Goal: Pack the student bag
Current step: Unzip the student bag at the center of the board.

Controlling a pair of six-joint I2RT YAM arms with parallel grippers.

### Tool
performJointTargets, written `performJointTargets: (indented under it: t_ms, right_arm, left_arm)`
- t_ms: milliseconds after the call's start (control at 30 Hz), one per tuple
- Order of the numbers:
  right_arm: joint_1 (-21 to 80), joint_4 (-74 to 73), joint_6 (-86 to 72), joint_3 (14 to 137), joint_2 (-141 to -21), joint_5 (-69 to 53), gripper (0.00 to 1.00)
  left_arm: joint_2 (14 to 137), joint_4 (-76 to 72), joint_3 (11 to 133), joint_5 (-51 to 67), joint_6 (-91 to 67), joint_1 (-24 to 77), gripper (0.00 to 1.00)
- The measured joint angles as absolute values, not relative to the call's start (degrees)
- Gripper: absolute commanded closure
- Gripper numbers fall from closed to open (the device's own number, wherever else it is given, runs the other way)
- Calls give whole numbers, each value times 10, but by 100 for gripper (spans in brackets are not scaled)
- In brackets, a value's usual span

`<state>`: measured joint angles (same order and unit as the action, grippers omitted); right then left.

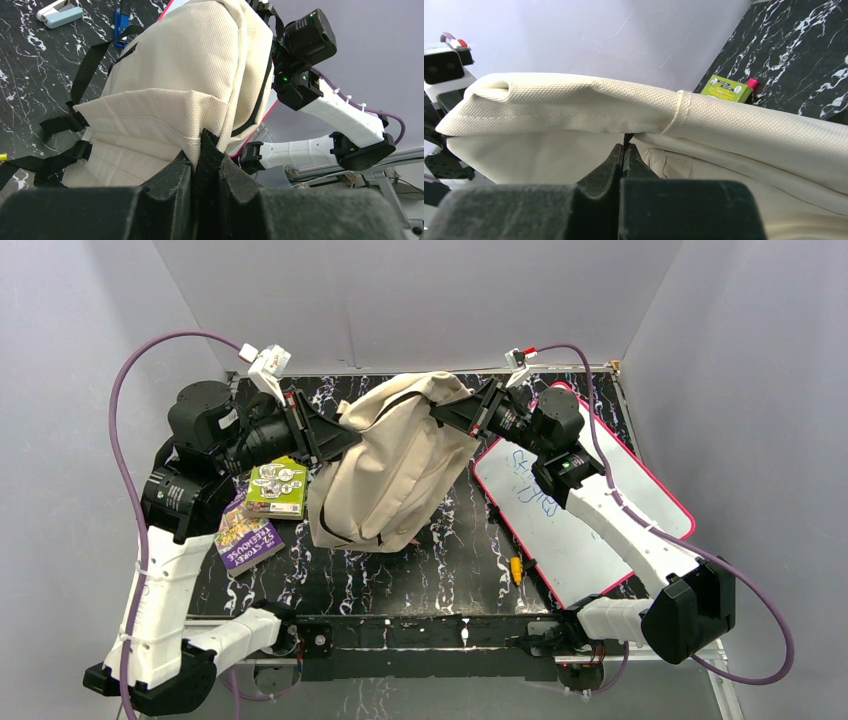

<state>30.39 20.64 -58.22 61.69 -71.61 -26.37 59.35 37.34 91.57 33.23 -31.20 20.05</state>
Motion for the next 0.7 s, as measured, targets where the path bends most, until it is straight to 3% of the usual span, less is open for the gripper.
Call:
performJointTargets:
  t_ms: [400, 700]
  right_arm:
    - [304, 192, -550, 620, -708, -274, 100]
    - [300, 156, -512, 688, -709, -298, 100]
  left_arm:
    - [601, 372, 911, 319, -317, 201, 100]
    - [625, 358, 903, 300, -318, 201, 100]
